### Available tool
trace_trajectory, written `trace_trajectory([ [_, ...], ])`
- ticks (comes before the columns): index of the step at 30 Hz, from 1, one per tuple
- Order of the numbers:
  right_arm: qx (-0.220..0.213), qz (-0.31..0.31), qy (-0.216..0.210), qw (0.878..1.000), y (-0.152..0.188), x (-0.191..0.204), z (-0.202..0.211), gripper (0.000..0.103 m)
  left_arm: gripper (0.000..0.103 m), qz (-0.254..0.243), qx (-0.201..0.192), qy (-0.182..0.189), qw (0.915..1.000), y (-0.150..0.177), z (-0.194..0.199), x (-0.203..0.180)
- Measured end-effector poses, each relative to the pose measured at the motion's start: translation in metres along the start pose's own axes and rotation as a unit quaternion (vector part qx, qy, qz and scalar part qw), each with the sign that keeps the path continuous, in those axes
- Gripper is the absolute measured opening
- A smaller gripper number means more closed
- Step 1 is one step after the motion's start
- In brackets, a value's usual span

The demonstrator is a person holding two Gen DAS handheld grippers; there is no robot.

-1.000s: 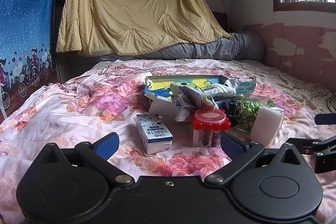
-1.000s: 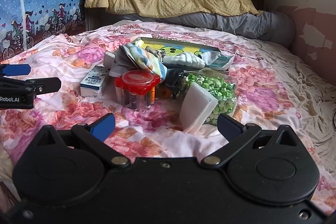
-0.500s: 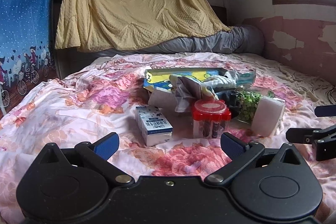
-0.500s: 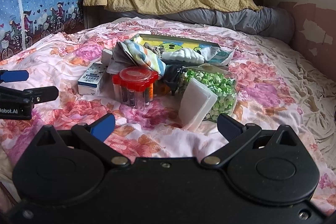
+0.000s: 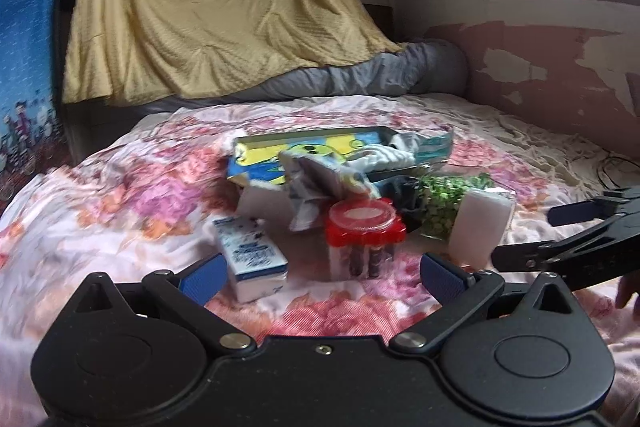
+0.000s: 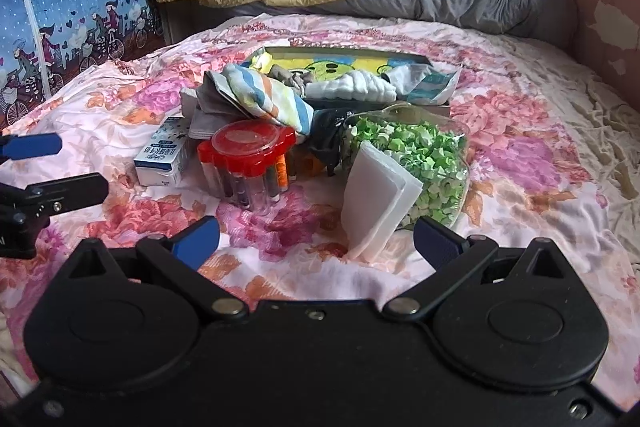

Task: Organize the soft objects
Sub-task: 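Grasp the black sock with the left tool while the right tool grasps the white napkin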

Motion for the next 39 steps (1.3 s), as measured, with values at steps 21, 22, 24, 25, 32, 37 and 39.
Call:
trace_trajectory([
  [21,0.04,-0.05,-0.018,0.998,-0.006,-0.03,-0.065,0.075,0.102,-0.224,0.1,0.114,0.9626,-0.09,-0.129,-0.026],
  [22,0.045,-0.053,-0.019,0.997,-0.006,-0.031,-0.069,0.072,0.102,-0.233,0.107,0.115,0.9596,-0.092,-0.136,-0.028],
  [24,0.05,-0.06,-0.021,0.997,-0.005,-0.032,-0.075,0.071,0.102,-0.245,0.12,0.117,0.9547,-0.095,-0.151,-0.031],
  [25,0.048,-0.06,-0.024,0.997,-0.005,-0.033,-0.077,0.068,0.102,-0.251,0.128,0.121,0.952,-0.096,-0.158,-0.033],
  [32,0.056,-0.072,-0.025,0.996,-0.004,-0.033,-0.09,0.046,0.099,-0.296,0.193,0.19,0.9161,-0.093,-0.204,-0.048],
  [37,0.049,-0.075,-0.027,0.996,-0.005,-0.035,-0.093,0.038,0.096,-0.314,0.22,0.235,0.8932,-0.088,-0.219,-0.052],
  [39,0.048,-0.076,-0.027,0.996,-0.005,-0.035,-0.096,0.036,0.094,-0.318,0.234,0.237,0.8877,-0.084,-0.224,-0.052],
])
Point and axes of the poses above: each gripper's, at about its wrist camera, not at the fingertips, and z roughly against the way its jaws point, x to its left, y to its underside, the point moved 6 cm from there along -z, roughly the way its jaws point, and after that the axes turned 13 degrees about y, right-handed, at the moved point
